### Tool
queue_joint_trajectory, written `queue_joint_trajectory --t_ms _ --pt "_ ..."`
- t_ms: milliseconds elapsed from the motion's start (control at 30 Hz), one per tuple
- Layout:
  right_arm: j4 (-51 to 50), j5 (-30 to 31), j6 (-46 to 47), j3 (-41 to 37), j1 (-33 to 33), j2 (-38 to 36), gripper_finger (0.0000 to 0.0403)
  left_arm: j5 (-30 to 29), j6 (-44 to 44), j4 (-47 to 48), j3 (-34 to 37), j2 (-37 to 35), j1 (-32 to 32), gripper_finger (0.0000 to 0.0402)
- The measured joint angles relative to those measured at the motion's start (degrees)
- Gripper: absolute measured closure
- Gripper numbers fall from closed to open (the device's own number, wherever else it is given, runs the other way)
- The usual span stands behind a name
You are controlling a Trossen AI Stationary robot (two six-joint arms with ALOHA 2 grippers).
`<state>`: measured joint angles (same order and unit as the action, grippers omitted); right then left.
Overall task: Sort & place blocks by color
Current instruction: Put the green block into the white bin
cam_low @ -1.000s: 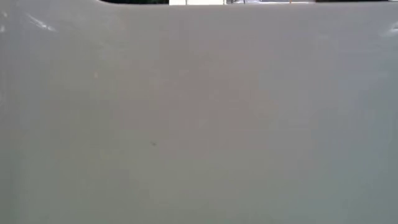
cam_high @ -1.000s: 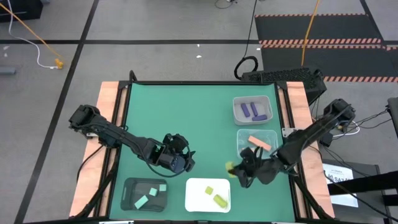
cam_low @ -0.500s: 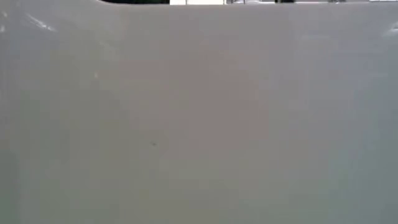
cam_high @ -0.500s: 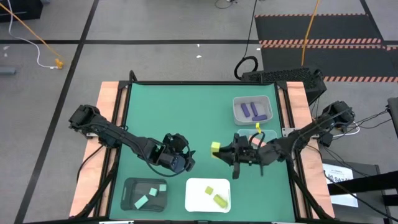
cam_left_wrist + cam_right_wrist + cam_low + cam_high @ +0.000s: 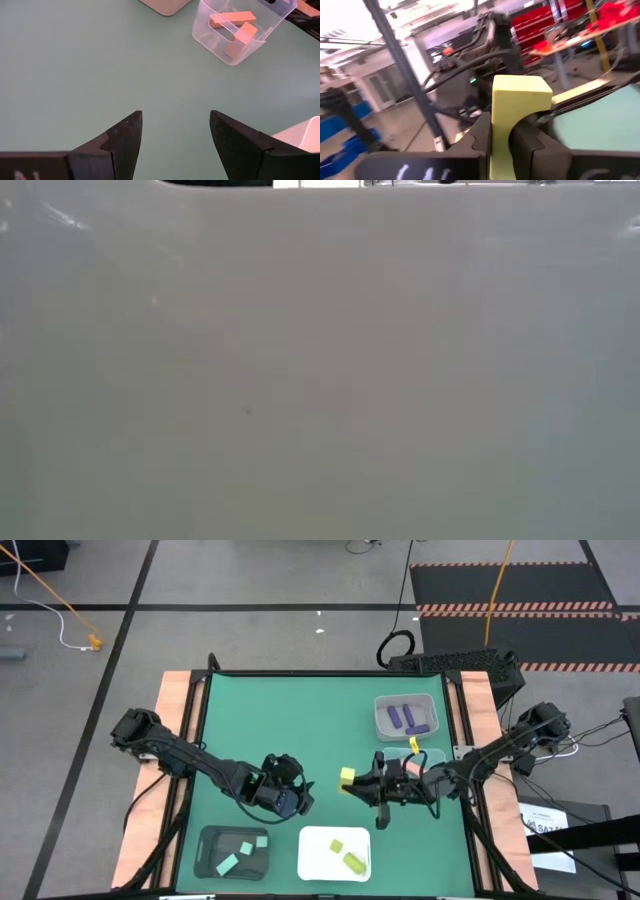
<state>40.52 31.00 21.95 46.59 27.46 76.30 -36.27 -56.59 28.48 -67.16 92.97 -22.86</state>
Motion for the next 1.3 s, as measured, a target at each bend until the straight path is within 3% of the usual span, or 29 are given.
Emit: queue_joint_trajectory --t_ms 233,933,1300 --pt "-0.3 -11.66 11.7 0.0 0.86 2.61 0.0376 -0.09 0.58 -0.01 0.0 0.0 1.11 0.017" --pt "-0.87 -14.5 32.25 0.02 7.83 20.05 0.0376 -0.07 0.32 -0.01 0.0 0.0 1.08 0.017" --pt "-0.82 -12.89 36.08 0.02 8.68 23.31 0.0363 0.06 -1.17 -0.03 0.0 0.0 -0.65 0.017"
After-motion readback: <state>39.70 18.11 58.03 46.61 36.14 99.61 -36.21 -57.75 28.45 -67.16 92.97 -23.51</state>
